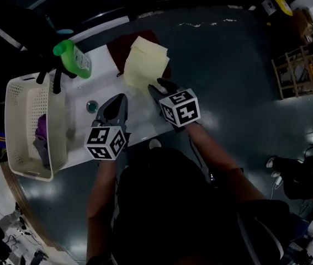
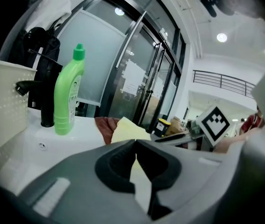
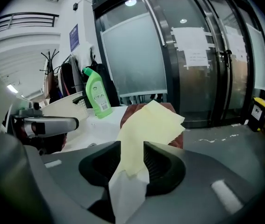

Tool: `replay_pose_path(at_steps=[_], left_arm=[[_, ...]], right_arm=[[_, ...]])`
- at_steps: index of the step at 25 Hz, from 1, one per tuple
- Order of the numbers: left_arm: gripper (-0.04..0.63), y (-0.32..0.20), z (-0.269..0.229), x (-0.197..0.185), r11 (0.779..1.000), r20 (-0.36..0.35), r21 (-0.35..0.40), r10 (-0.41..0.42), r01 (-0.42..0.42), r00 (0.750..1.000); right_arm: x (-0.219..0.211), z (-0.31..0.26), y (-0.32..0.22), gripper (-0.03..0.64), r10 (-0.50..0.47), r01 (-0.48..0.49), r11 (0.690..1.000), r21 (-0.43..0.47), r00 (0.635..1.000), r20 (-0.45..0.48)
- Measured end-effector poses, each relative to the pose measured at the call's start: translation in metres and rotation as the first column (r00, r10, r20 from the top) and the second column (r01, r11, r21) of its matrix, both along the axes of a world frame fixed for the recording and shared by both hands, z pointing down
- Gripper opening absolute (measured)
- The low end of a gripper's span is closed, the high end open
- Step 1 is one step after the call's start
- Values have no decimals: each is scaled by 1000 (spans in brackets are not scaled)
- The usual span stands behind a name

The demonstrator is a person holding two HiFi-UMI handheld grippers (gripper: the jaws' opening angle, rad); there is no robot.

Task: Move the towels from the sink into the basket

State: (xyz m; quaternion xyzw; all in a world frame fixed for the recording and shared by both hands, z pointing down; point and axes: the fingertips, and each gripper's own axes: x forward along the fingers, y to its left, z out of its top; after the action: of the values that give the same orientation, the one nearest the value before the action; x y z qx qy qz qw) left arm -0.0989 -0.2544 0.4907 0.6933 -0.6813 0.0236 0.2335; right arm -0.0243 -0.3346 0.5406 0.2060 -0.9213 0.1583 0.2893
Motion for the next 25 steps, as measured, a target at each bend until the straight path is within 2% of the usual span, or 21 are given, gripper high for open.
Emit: replay_pose_path(at_steps=[7,12,15,21,25], left_arm=[[9,-2,5,-3,1000,-14,-13,-24,23,1000],[9,-2,8,-8,999,-17,-22,-41,41,999],[9,-2,9,-11,998,-19,-24,-51,51,999],[9,-3,12,-14,997,-37,-32,-69,68,997],[9,-4,12,-12,997,-37,-35,-73,71,997]], right_arm=[[-9,14,-8,201,-47,58,994,93,992,-115],[-15,27,-11,199,-82,109,986,126,975,-205],[-16,31,-11,173,-98,139,978,153,963,-250],[-15,32,-11,150,-110,147,981,130,961,-254],[-12,29,-14,81,-104,147,977,152,960,-260]])
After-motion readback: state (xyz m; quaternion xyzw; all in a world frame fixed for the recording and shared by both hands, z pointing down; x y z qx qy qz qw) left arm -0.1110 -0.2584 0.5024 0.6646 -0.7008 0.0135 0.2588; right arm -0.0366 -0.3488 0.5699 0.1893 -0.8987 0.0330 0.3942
